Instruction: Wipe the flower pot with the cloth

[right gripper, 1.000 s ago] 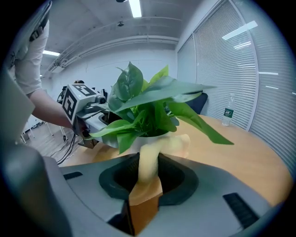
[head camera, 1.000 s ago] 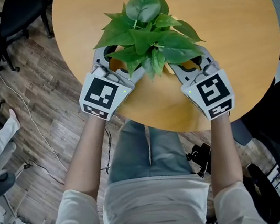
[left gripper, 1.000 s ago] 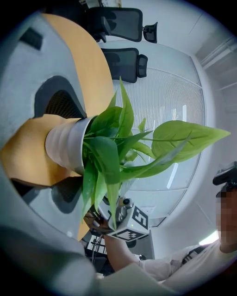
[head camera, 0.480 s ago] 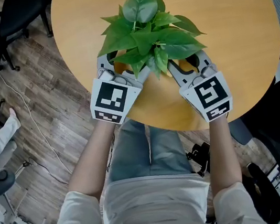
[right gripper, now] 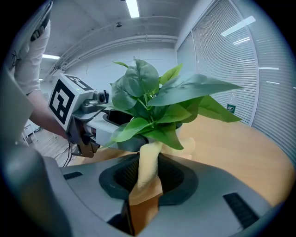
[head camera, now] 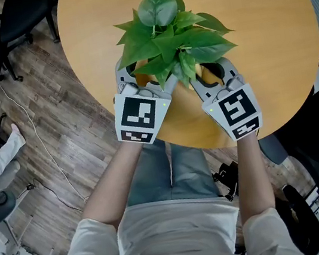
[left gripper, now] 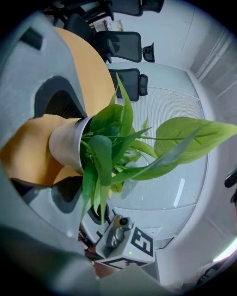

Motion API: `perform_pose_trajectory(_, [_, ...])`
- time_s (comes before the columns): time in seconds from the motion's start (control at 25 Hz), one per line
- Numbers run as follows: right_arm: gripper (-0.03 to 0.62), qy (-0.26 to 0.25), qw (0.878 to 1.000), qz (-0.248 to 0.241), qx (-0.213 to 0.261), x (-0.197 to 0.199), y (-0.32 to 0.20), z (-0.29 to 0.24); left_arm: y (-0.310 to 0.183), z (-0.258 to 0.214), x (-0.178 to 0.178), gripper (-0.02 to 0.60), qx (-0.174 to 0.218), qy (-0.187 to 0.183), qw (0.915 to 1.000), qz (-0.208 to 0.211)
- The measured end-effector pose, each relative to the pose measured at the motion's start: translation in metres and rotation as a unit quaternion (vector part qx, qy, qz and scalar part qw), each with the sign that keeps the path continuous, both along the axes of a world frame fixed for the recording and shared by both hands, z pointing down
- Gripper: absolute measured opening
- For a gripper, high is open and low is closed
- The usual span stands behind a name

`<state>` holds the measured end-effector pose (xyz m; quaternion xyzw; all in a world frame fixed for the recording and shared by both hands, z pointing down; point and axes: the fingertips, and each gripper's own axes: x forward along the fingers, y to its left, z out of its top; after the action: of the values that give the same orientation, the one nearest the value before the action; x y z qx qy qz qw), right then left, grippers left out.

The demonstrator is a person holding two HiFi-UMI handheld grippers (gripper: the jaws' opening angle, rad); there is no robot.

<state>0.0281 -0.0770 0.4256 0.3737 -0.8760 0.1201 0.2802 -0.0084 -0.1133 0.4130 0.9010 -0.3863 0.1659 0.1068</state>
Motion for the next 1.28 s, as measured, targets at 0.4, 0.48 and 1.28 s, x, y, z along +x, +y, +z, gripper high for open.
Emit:
perform_pose_trajectory(0.4, [0.095, -0.002, 1.0, -0.007, -0.004, 0.005, 0.003, 0.003, 0.002, 0.001, -0.001, 0.402, 0.012, -0.005, 0.9998, 0.016])
perform_pose_trajectory(0.48, [0.095, -0.001, 1.0, -0.003, -0.004, 0.009, 0.002, 0.004, 0.003, 0.001, -0.004, 0.402, 0.015, 0.004, 0.9992, 0.036])
perform_pose_trajectory(1.28, [0.095, 0.009, 1.0, -0.005, -0.004, 0.009, 0.003, 0.003, -0.01, -0.009, 0.01, 0.483, -0.011, 0.062, 0.9532, 0.296])
